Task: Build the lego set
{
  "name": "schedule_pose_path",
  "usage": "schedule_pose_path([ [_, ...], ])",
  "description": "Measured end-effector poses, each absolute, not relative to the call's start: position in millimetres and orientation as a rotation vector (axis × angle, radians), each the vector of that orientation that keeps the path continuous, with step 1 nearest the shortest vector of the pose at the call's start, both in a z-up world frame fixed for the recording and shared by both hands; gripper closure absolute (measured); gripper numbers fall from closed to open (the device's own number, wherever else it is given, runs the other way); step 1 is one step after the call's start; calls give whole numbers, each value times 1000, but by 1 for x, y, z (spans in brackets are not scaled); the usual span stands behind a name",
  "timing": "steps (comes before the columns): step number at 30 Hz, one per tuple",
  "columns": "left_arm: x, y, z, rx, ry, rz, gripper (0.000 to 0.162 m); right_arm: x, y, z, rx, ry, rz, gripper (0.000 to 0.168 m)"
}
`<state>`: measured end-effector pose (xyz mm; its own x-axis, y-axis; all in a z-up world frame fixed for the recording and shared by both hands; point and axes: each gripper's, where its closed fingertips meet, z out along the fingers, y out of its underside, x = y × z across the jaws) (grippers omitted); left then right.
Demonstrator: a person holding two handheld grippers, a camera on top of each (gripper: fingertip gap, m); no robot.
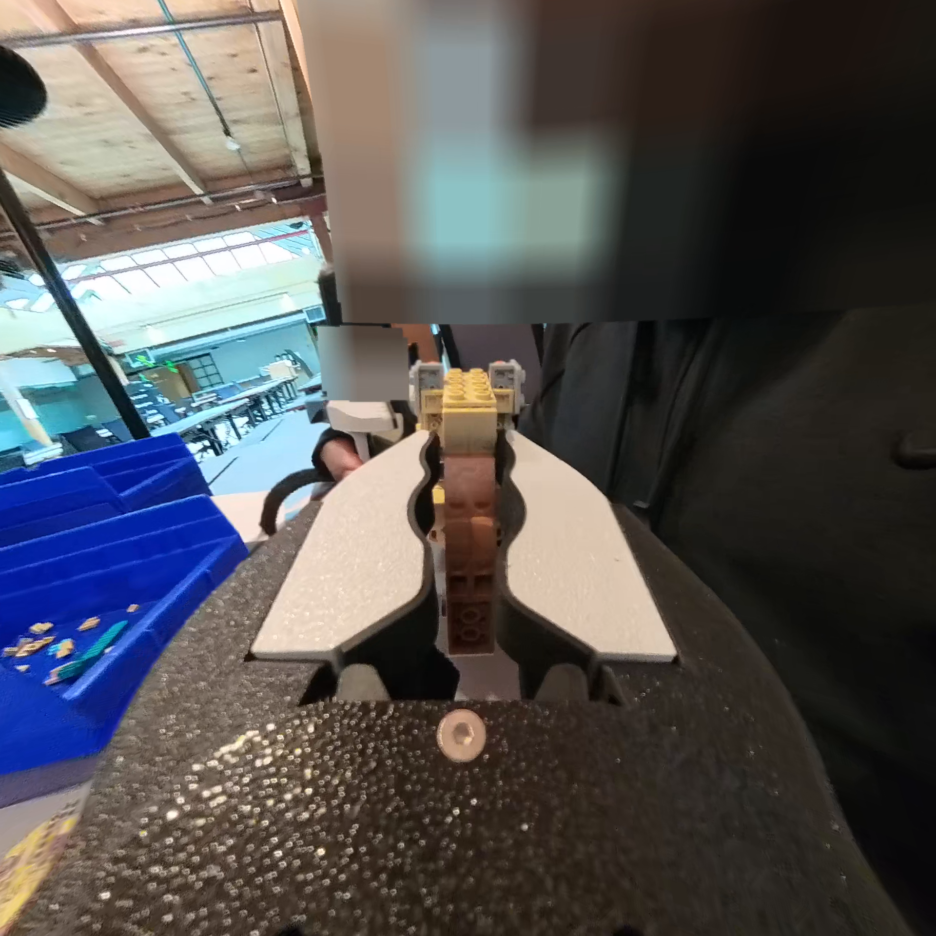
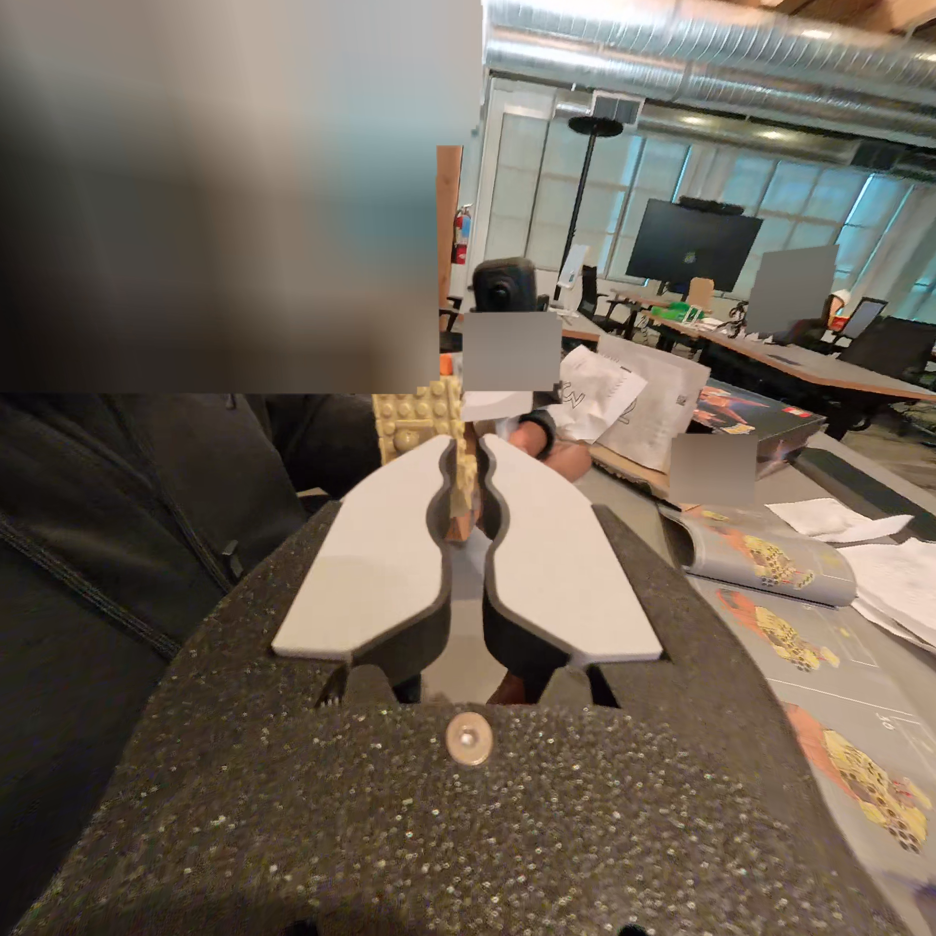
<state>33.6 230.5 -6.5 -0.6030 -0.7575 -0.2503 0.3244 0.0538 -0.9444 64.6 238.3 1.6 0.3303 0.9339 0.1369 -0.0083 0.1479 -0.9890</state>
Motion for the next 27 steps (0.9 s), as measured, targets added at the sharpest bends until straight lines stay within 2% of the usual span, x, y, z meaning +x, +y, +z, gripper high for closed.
schedule_pose_path([
  [27, 33, 217, -24, -475, 1606, -1805, 141, 50, 222, -19, -1243, -1072, 932, 162],
])
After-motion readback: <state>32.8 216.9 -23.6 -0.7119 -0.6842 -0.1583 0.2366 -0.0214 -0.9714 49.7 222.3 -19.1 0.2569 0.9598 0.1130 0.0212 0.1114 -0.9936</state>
